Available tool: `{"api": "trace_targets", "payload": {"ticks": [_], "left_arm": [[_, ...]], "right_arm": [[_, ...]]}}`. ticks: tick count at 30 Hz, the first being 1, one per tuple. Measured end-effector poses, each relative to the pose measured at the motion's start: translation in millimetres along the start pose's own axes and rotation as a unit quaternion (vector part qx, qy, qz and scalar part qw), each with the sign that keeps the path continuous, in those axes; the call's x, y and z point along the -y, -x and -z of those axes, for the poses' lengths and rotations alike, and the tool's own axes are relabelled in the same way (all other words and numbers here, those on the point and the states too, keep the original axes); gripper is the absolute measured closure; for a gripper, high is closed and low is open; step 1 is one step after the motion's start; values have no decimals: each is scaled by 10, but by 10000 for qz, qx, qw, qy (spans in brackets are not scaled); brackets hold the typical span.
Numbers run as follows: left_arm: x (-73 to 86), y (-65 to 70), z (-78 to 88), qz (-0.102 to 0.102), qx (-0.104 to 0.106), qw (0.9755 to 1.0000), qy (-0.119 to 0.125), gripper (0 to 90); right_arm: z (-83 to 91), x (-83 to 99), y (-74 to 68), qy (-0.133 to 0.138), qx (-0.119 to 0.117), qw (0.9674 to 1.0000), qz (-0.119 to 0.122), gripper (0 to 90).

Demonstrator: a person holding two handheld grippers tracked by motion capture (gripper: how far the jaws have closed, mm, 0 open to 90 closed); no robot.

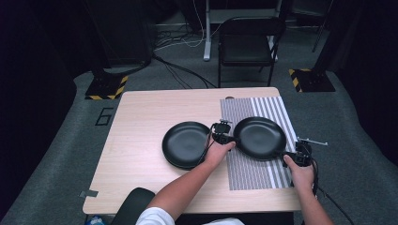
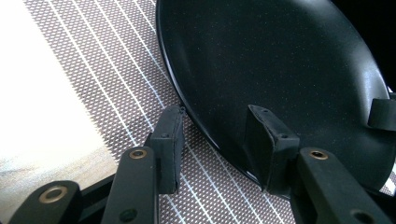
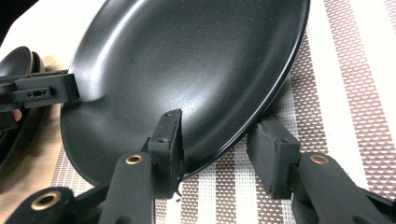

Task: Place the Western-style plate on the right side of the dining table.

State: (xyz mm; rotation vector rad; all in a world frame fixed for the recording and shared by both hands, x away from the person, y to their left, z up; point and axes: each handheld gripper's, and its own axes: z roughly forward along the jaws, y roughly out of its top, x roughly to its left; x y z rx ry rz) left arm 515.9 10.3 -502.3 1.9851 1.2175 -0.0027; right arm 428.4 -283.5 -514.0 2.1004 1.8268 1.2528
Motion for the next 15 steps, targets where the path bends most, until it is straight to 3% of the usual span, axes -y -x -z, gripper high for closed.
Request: {"api": "trace_targets", "payload": {"ticks": [6, 8, 15], "left_arm": [[-14, -14, 39, 17, 35, 9999, 115, 554], [-20, -20, 51, 121, 128, 9997, 177, 540], [-39, -38, 131, 77, 140, 9995, 277, 535]], "right_arm": [[12, 28, -39, 48, 134, 9996, 237, 538], [30, 33, -49, 56, 140, 9997, 184, 535], [157, 31, -39, 215, 180, 9994, 225, 540]]}}
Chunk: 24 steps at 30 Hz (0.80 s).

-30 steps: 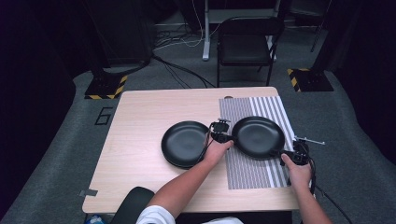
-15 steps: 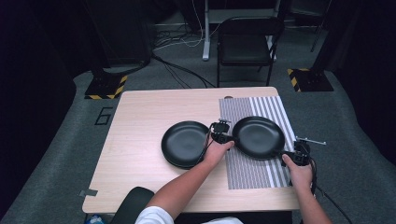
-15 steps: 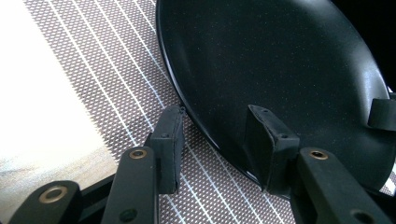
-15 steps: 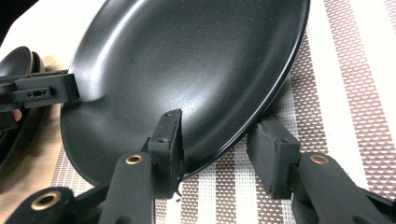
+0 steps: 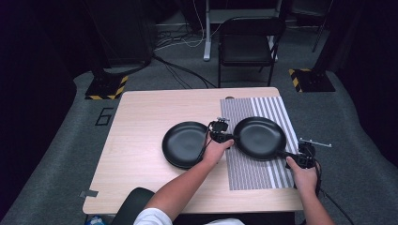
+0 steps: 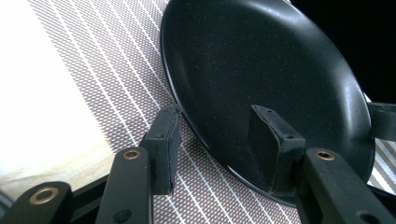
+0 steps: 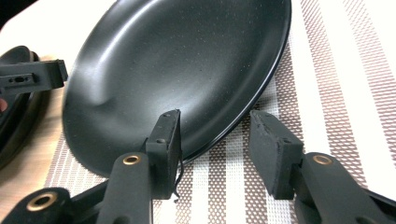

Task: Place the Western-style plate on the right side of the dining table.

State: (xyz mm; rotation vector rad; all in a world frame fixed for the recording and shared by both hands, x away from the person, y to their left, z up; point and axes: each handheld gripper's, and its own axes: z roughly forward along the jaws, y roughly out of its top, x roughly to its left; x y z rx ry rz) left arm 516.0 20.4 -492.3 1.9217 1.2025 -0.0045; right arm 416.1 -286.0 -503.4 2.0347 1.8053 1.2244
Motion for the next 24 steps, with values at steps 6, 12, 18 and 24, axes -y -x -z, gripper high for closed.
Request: {"api": "trace_targets", "payload": {"ticks": [6, 12, 18, 24], "left_arm": [[-28, -71, 74, 100, 125, 9997, 171, 510], [-12, -110, 136, 73, 78, 9997, 212, 511], [17, -179, 268, 89, -12, 9995, 289, 508], [32, -262, 454, 110, -121, 9987, 473, 506]], "right_arm": [[155, -1, 1, 184, 6, 9997, 175, 543], [161, -33, -59, 234, 50, 9989, 400, 560], [154, -65, -245, 280, 85, 9963, 806, 561], [149, -105, -370, 283, -45, 9945, 1011, 547]]}}
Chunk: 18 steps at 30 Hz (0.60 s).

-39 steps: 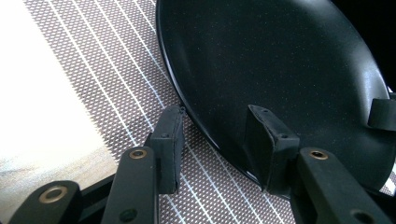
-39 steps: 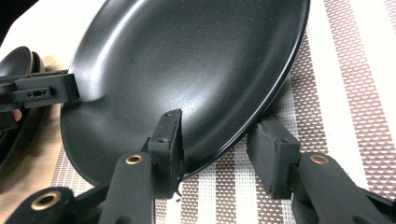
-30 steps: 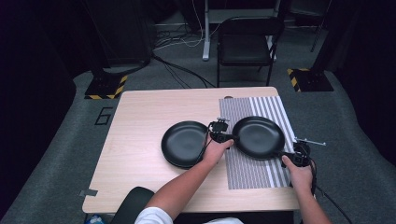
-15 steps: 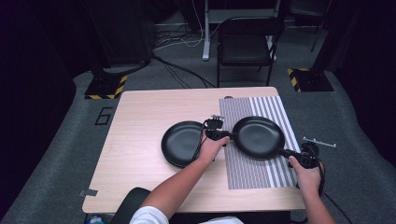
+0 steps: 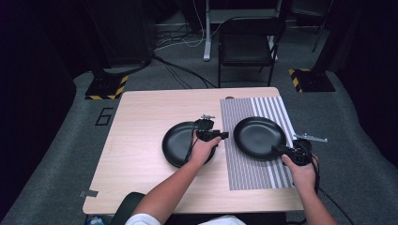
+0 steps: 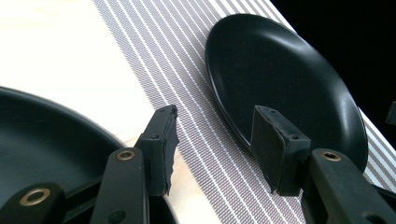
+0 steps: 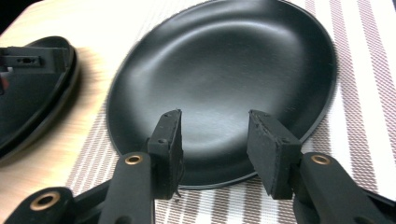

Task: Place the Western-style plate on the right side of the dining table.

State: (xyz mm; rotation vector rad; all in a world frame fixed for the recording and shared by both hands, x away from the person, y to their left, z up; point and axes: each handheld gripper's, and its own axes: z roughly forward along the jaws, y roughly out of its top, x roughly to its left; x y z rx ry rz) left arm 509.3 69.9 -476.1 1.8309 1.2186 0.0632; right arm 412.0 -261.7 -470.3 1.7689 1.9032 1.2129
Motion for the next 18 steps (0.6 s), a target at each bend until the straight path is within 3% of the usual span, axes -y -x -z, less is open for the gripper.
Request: {"api": "trace_targets", "payload": {"ticks": [6, 11, 18], "left_arm": [[-27, -8, 171, -85, -36, 9998, 200, 503], [-23, -51, 355, -300, -127, 9989, 325, 502], [10, -266, 598, -77, -324, 9982, 509, 501]], "right_arm": [[0, -64, -73, 84, -117, 9999, 65, 551], [-19, -75, -141, 9, -220, 9997, 128, 543], [-24, -29, -248, -102, -379, 9984, 402, 529]]}}
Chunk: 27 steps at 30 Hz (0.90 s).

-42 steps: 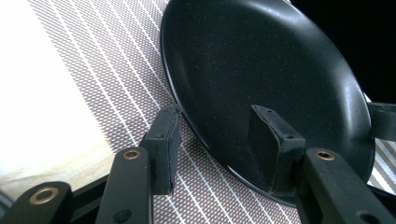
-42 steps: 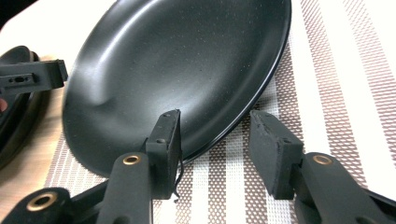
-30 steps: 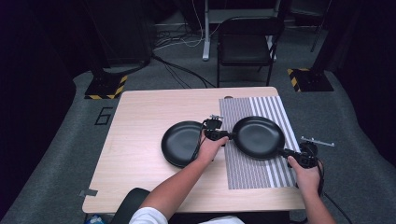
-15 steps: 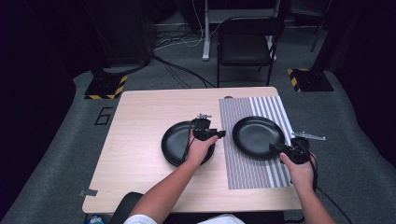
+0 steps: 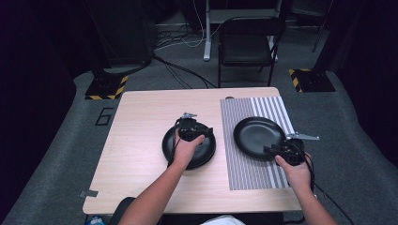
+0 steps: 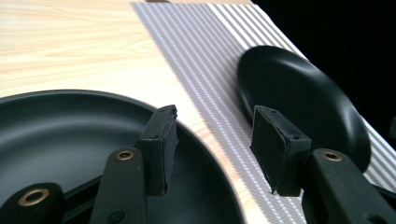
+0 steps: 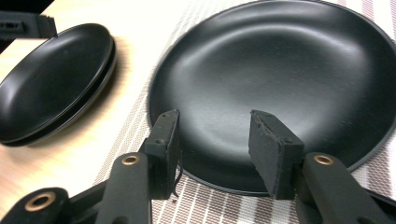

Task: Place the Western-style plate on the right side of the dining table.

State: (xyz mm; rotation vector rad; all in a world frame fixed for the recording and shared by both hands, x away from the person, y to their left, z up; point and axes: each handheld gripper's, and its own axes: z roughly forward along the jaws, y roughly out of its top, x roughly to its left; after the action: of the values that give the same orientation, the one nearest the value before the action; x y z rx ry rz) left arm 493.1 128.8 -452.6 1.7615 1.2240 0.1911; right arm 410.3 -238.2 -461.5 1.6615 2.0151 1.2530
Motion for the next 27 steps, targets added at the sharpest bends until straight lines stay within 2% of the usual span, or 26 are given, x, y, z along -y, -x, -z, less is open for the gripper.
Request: {"api": "trace_targets", "payload": {"ticks": [4, 11, 13, 14, 17, 21, 24, 27], "left_arm": [[16, -104, 121, 21, -138, 9999, 94, 501], [79, -330, 332, 111, -405, 9990, 177, 493], [98, -381, 377, 143, -462, 9986, 192, 492], [107, -395, 394, 131, -494, 9985, 195, 491], [133, -463, 461, 64, -615, 9979, 218, 493], [163, -578, 565, -6, -837, 9962, 232, 493], [185, -656, 625, -58, -964, 9951, 199, 490], [214, -712, 668, 11, -987, 9950, 178, 480]], "right_arm": [[-37, 11, -88, 40, -81, 9996, 272, 512], [-144, 4, -316, -4, -446, 9976, 536, 495], [-175, 12, -363, -3, -454, 9966, 693, 490], [-205, 22, -404, -19, -430, 9951, 889, 487], [-275, 46, -478, -146, -490, 9921, 1148, 487], [-369, 93, -553, -216, -782, 9888, 1252, 485], [-415, 134, -595, -216, -811, 9858, 1457, 493], [-447, 165, -641, -263, -884, 9819, 1655, 497]]}}
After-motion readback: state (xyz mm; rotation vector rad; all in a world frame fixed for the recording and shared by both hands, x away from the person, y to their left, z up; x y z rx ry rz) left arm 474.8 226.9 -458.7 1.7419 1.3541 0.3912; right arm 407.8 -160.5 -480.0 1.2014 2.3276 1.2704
